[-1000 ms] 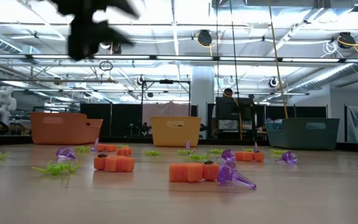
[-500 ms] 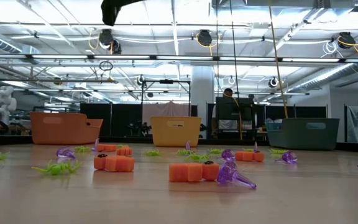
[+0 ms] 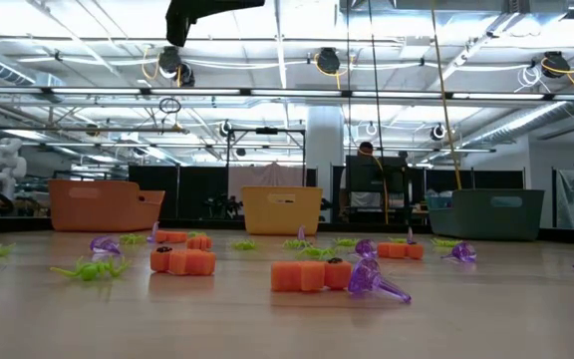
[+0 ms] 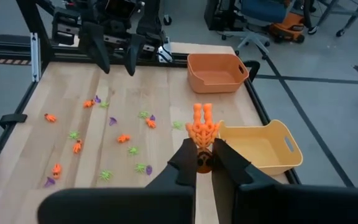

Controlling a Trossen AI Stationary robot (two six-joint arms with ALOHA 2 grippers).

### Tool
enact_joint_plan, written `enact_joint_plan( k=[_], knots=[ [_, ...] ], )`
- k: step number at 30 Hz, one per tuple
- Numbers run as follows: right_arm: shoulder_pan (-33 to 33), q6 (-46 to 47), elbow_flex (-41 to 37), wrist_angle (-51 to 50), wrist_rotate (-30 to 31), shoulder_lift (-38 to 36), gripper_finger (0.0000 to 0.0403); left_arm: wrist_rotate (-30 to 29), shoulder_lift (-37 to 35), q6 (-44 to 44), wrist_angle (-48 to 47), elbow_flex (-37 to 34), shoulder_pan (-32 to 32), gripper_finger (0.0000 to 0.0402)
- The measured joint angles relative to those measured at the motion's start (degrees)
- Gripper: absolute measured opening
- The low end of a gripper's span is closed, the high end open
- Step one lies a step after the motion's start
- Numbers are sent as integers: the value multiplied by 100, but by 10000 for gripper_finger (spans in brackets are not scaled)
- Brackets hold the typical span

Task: Sort Halloween decoration
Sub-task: Put the orange skeleton toy into the blue bin

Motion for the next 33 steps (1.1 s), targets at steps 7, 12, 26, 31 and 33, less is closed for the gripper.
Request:
enact_joint_plan(
  k=[7, 12, 26, 31, 33],
  knots=[
    [0, -327, 0, 4, -2, 25, 4, 26, 0, -3, 150, 0, 158, 186],
    [0, -1385, 0, 58, -1, 36, 4, 128, 0, -18, 160, 0, 212, 186],
    [0, -4028, 0, 264, 26, 47, 4, 137, 0, -12, 158, 0, 212, 186],
    [0, -4453, 0, 264, 33, 47, 4, 137, 0, 2, 154, 0, 212, 186],
    [0, -4531, 0, 264, 35, 47, 4, 137, 0, 4, 151, 0, 212, 186]
  ],
)
